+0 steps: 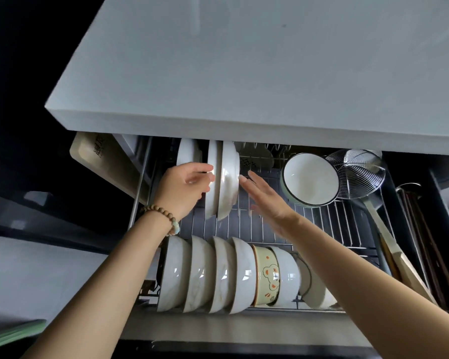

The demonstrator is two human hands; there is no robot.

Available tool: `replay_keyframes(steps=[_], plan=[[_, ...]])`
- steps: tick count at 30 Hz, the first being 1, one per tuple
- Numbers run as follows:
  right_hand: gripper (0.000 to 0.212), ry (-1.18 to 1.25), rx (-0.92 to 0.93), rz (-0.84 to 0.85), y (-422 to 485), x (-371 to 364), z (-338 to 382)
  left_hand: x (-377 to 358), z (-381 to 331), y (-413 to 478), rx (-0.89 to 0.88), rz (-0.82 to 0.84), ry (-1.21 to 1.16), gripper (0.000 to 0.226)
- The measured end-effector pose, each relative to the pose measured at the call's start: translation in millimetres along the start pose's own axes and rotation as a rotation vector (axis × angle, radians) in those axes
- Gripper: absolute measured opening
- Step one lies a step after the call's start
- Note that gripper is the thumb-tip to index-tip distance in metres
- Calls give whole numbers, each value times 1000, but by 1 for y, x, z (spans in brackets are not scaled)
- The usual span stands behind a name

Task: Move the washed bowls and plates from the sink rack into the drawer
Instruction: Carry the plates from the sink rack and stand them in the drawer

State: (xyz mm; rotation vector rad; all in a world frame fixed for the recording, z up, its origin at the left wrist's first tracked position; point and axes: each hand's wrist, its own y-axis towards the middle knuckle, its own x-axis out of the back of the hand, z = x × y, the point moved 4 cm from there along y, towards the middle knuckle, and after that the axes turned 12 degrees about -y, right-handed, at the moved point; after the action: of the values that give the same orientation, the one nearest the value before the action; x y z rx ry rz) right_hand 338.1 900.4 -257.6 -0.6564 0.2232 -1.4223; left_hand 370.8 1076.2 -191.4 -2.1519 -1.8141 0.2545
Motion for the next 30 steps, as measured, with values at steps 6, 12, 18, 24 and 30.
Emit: replay_keyframes(steps=[6,12,18,24,30], plan=[[70,-153,-16,-94,-95,72,6,-40,-57,-51,-101,194,383,40],[75,-398,3,-320,-234,201,8,-151,-138,-111,-420,406,856,70],[85,-566,-88,-596,-396,354,-37,-320,-200,-166,-712,602,1099,80],[77,-571,-196,-808,-543,487,-101,-510,-240,-232,-891,737,1149,92],[79,-493,-349,-990,-650,588,-165,-668,-247,-280,-914,923,1161,104]])
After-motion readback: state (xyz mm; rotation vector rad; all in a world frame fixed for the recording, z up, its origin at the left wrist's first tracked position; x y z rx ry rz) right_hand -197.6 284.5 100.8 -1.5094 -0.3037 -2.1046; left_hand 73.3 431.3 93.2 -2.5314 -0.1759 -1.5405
